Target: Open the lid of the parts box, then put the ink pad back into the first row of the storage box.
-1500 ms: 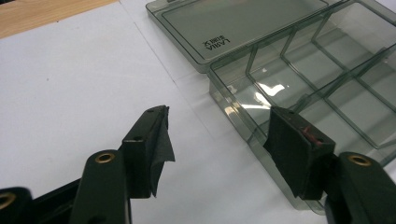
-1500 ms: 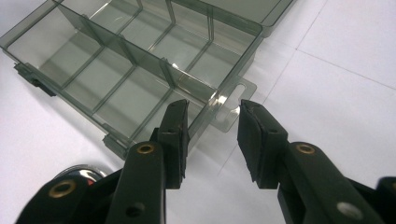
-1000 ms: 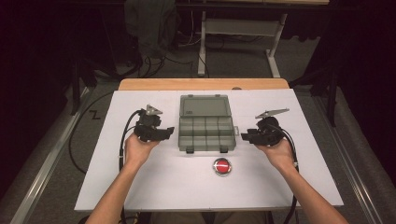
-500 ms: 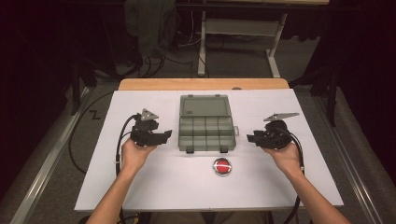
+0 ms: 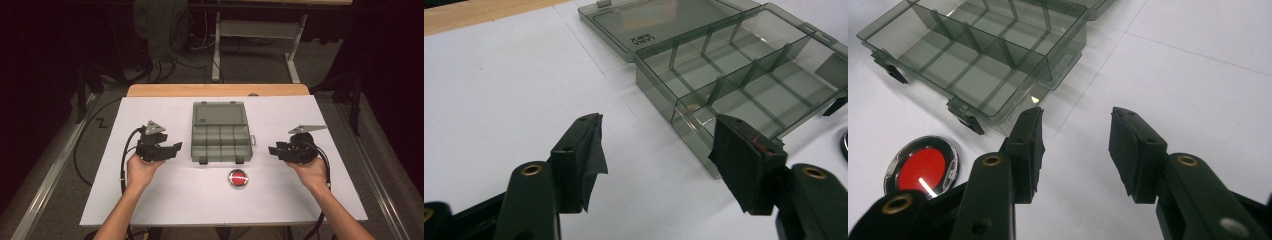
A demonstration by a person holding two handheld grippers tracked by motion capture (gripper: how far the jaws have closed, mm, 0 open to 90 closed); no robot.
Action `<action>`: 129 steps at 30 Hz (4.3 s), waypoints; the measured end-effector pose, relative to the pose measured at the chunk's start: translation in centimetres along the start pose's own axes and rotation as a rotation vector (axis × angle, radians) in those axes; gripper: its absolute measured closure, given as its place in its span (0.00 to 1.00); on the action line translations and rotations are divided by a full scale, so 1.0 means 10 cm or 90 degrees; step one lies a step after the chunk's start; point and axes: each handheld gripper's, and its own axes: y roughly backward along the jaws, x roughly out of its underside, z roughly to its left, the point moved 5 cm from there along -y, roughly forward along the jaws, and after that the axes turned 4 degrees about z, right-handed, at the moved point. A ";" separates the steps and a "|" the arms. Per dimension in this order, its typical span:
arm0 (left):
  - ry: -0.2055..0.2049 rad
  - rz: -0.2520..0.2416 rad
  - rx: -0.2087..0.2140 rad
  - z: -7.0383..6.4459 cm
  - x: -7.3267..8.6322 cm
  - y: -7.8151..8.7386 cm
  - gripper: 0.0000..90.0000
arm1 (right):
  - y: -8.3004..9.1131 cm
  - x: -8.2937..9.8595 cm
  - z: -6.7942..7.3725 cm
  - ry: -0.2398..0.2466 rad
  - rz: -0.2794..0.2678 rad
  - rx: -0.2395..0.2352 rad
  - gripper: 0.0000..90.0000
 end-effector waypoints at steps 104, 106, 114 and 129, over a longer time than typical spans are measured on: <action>0.010 -0.126 -0.013 0.00 0.75 0.24 0.38 | 0.28 0.82 -0.15 -0.026 -0.215 0.034 0.45; 0.010 -0.128 -0.014 0.00 0.75 0.25 0.38 | 0.29 0.80 -0.13 -0.021 -0.216 0.038 0.45; 0.011 -0.128 -0.013 0.00 0.75 0.24 0.37 | 0.26 0.73 -0.05 -0.013 -0.195 0.034 0.48; -0.003 -0.132 -0.013 -0.04 0.71 0.23 0.37 | 0.18 0.63 0.19 0.021 -0.124 0.005 0.47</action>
